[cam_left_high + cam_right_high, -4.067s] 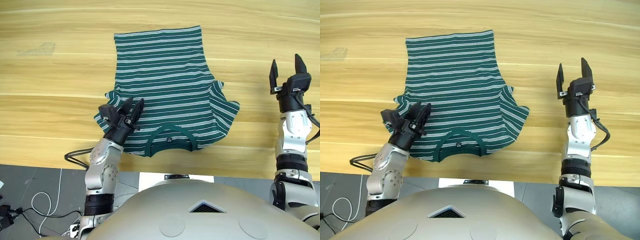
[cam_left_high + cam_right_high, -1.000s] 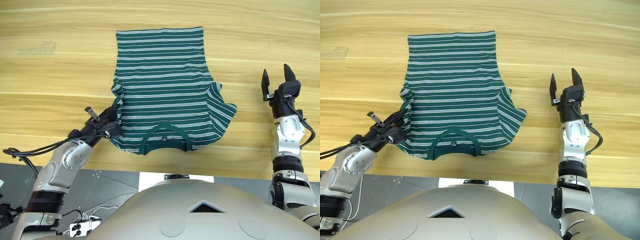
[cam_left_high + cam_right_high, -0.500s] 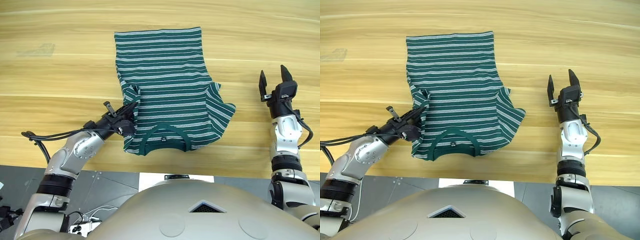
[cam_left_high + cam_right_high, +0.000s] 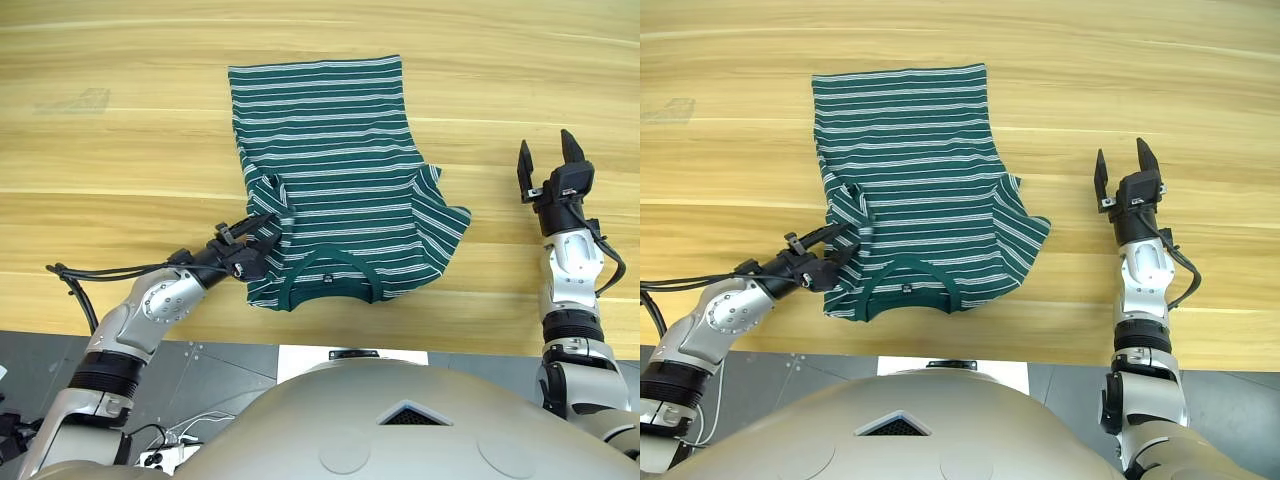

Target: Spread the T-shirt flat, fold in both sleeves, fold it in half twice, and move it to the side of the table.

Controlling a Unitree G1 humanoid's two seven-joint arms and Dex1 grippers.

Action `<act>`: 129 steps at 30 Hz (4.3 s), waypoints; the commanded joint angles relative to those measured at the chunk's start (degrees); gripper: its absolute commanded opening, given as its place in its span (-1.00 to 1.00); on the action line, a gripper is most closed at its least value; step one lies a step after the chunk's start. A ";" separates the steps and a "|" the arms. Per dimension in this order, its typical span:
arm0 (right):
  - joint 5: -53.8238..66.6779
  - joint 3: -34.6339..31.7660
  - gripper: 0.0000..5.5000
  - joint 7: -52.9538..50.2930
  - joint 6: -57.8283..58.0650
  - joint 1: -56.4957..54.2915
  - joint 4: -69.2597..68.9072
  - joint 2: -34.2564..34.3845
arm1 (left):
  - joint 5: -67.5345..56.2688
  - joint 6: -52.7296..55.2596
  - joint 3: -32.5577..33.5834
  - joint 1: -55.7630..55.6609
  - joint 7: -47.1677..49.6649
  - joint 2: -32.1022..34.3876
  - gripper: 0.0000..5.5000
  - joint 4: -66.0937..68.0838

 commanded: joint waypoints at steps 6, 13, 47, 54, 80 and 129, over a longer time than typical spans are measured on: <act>-0.51 0.55 0.02 -0.23 -0.26 -0.90 -0.01 0.50 | 3.50 3.91 -1.13 4.45 -0.68 -0.18 -0.01 3.39; -2.12 1.95 0.02 0.76 -0.89 1.13 -4.20 -1.00 | 3.08 3.08 2.59 5.04 3.33 0.48 -0.01 2.60; -42.50 18.78 0.02 -8.81 2.87 16.27 -25.66 -16.73 | -3.97 1.61 17.31 -7.07 18.22 -20.05 -0.01 -8.17; -41.99 20.93 -0.28 -8.15 2.22 16.67 -26.17 -18.27 | -4.13 1.25 16.42 -8.36 17.86 -20.77 0.00 -6.03; -36.61 22.10 -0.98 -11.53 0.01 15.80 -28.94 -17.42 | -4.36 -1.07 14.93 -8.01 17.63 -22.71 0.00 -1.94; -33.95 32.80 0.04 -6.93 -3.95 3.71 -23.41 -7.89 | -1.30 -7.11 7.48 -13.48 15.00 -21.81 0.00 14.70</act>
